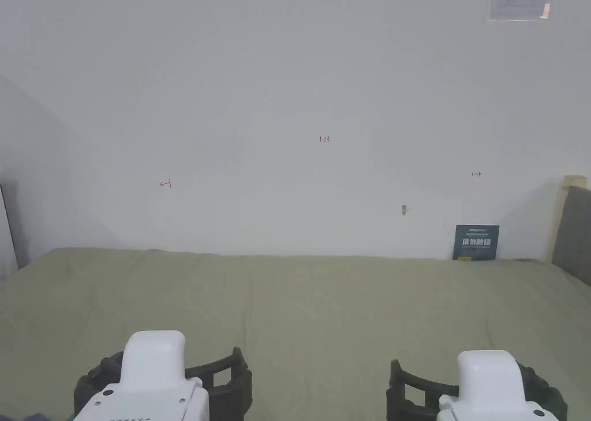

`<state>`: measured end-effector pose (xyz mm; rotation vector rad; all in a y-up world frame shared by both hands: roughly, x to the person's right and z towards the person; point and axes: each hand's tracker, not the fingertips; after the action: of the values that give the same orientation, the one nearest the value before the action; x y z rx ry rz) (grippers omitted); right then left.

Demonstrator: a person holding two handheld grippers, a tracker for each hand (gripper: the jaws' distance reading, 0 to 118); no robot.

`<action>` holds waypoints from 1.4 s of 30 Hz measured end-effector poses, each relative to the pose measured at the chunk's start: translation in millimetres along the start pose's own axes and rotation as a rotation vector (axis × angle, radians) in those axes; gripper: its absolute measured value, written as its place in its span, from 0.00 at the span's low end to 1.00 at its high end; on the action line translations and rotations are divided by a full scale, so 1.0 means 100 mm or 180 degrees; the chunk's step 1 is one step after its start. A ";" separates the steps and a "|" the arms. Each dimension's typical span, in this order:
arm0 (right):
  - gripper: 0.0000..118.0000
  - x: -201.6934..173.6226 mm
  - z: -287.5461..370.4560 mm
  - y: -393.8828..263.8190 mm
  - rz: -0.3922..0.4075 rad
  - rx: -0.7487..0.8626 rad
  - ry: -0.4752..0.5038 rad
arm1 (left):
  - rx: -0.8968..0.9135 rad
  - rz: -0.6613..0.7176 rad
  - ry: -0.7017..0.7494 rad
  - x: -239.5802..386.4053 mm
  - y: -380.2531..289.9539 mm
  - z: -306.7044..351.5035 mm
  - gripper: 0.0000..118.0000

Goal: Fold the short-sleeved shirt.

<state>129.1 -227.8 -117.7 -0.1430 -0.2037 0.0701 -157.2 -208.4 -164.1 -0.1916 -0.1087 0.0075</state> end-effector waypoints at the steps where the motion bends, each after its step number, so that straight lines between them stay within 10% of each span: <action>1: 1.00 0.00 0.00 0.00 -0.0003 -0.0002 0.0001 | 0.0006 0.0004 0.0007 0.00 0.00 0.00 1.00; 15: 0.99 0.02 -0.03 -0.02 0.0042 -0.0121 0.0009 | -0.0085 -0.0072 0.0087 -0.03 -0.02 0.00 0.99; 17: 0.68 0.00 -0.03 -0.04 0.0090 -0.0139 -0.0008 | -0.0106 -0.0072 0.0058 -0.03 -0.02 0.00 0.75; 18: 0.03 -0.02 -0.01 -0.04 0.0131 -0.0120 -0.0100 | -0.0094 -0.0070 0.0050 -0.03 -0.03 0.01 0.19; 19: 0.00 -0.03 -0.01 -0.05 0.0147 -0.0130 -0.0185 | -0.0095 -0.0080 0.0052 -0.02 -0.03 0.00 0.00; 20: 0.00 0.00 -0.01 -0.04 0.0212 -0.0110 -0.0539 | -0.0162 0.0001 0.0082 -0.02 -0.04 -0.02 0.00; 42: 0.00 -0.30 -0.16 -0.07 0.0124 -0.0282 0.0114 | -0.0190 0.0030 0.0343 -0.55 0.03 0.23 0.00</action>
<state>103.3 -239.5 -137.7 -0.2364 -0.1683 0.0974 -214.2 -202.1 -147.8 -0.2518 -0.0006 0.0034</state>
